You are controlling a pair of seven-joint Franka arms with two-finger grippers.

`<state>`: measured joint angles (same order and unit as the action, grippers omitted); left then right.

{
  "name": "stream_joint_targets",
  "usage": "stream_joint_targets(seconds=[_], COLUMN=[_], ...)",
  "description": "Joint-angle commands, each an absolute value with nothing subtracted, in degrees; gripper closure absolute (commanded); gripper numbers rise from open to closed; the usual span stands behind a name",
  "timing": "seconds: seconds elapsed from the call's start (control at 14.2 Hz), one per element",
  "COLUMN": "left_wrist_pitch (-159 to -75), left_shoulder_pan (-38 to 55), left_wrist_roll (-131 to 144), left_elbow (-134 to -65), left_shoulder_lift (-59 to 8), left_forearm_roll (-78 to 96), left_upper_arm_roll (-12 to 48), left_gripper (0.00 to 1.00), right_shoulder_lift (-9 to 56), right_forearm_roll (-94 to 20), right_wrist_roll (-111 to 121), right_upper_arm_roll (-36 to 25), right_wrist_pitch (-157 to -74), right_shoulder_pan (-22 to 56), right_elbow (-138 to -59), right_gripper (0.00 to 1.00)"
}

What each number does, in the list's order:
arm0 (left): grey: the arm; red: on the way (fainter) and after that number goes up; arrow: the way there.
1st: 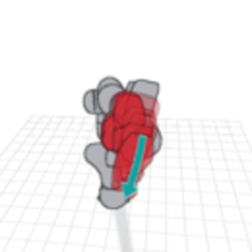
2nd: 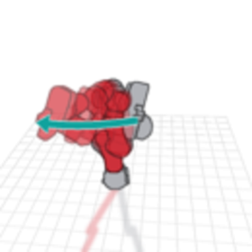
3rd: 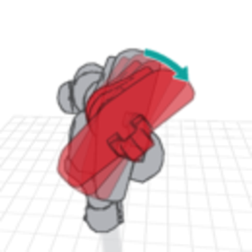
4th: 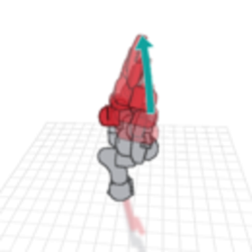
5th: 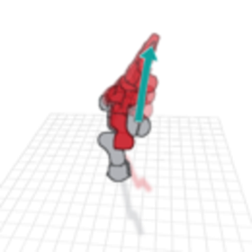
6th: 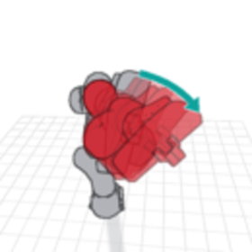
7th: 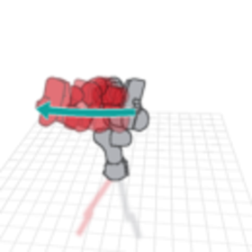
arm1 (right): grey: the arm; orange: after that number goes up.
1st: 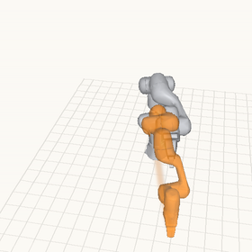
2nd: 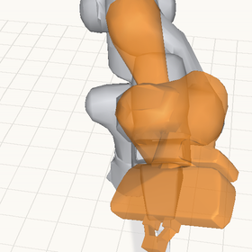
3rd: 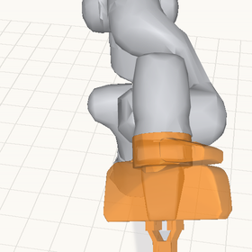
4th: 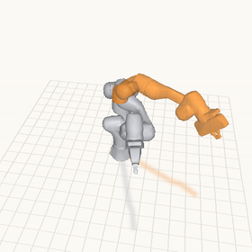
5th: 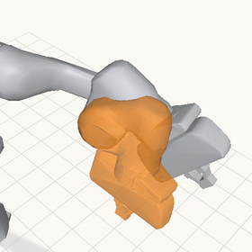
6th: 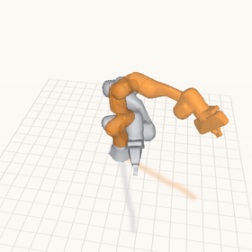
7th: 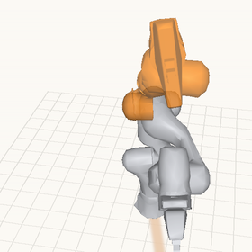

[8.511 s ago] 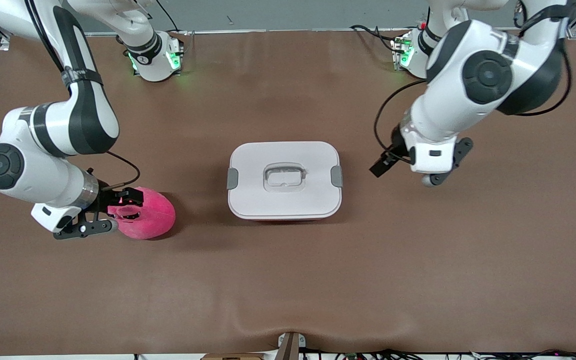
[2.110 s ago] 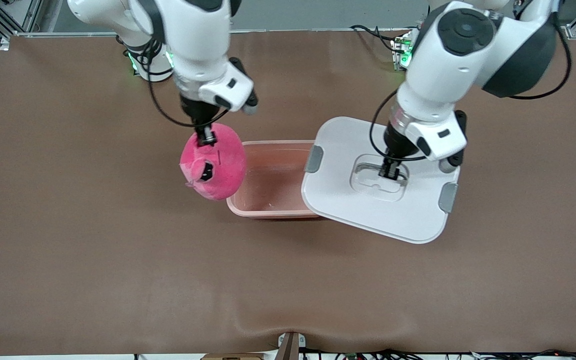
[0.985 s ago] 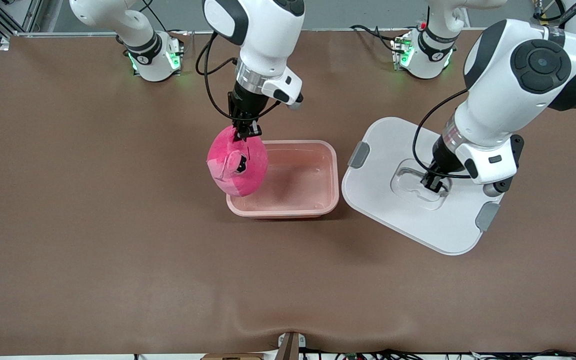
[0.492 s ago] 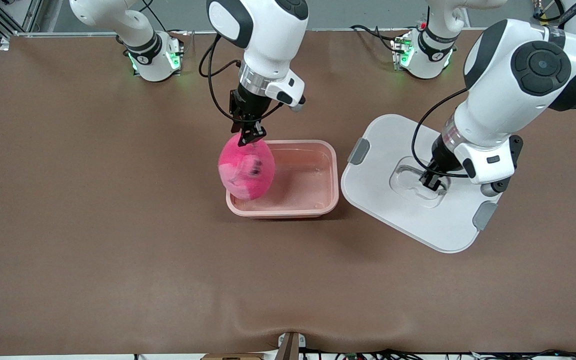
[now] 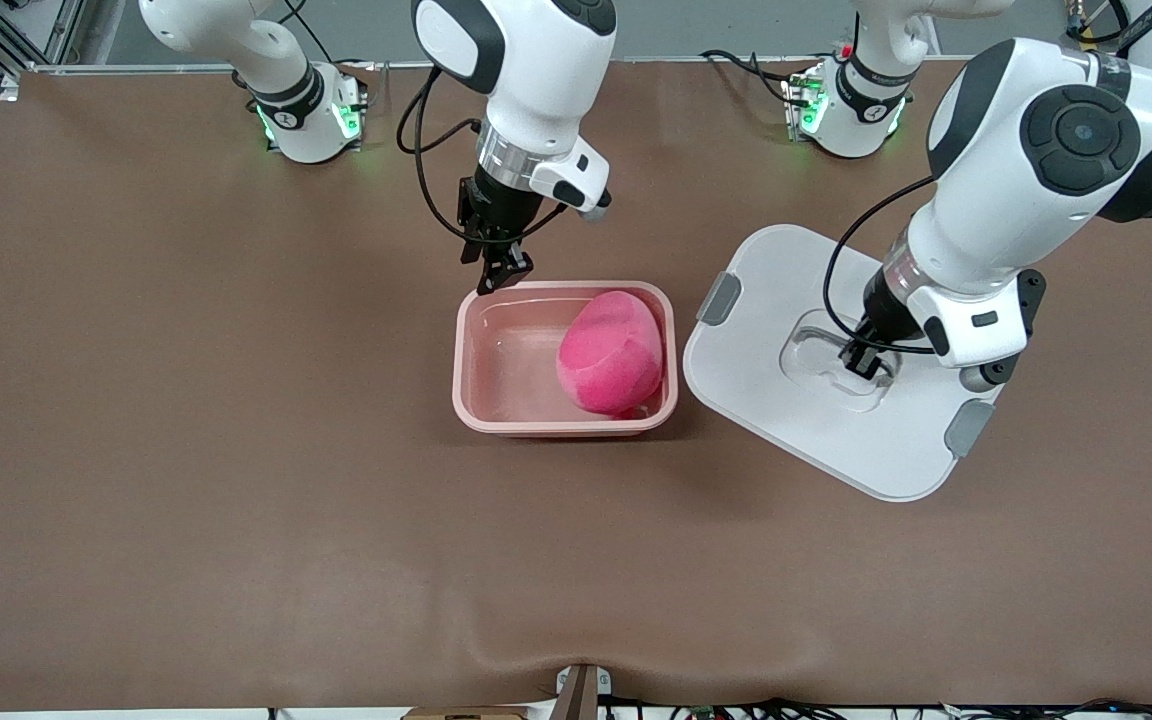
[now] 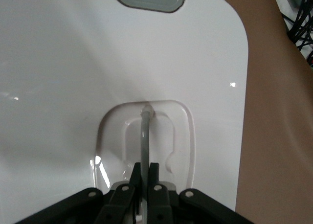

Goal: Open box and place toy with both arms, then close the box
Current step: 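Lower the lid onto the box with the left gripper while the right gripper withdraws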

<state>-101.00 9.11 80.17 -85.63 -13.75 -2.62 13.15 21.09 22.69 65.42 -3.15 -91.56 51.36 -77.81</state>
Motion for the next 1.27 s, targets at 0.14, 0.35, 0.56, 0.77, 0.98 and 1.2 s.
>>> stream_joint_targets(seconds=[0.14,0.35,0.56,0.77,0.98,1.2], left_wrist_pitch=[-100.19,-100.28,-102.38,-107.29,-110.73,-117.22], left_shoulder_pan=[9.40,10.19,13.70,19.57,24.07,28.03], left_wrist_roll=[79.89,85.50,91.91,106.11,118.79,130.74], left_elbow=[-85.43,-85.25,-84.64,-83.67,-83.76,-84.11], left_shoulder_lift=[-13.53,-14.32,-15.64,-18.97,-20.38,-21.88], left_forearm_roll=[-1.41,-0.01,0.79,-0.17,-5.17,-7.81], left_upper_arm_roll=[13.18,13.71,14.06,13.63,13.97,13.80], left_gripper=[1.00,1.00,1.00,1.00,1.00,1.00], right_shoulder_lift=[20.39,18.72,13.99,12.22,11.87,9.67], right_forearm_roll=[22.68,19.26,17.58,17.49,13.29,9.58], right_wrist_roll=[65.92,65.66,65.04,65.04,61.54,50.50], right_upper_arm_roll=[-3.16,-3.34,-3.34,-3.25,-3.34,-2.90], right_wrist_pitch=[-90.62,-90.44,-89.65,-89.03,-89.03,-88.51], right_shoulder_pan=[48.61,44.84,38.52,32.89,27.27,21.29], right_elbow=[-75.85,-75.85,-76.28,-76.29,-76.03,-76.55], right_gripper=[0.03,0.00,0.00,0.00,0.00,0.00])
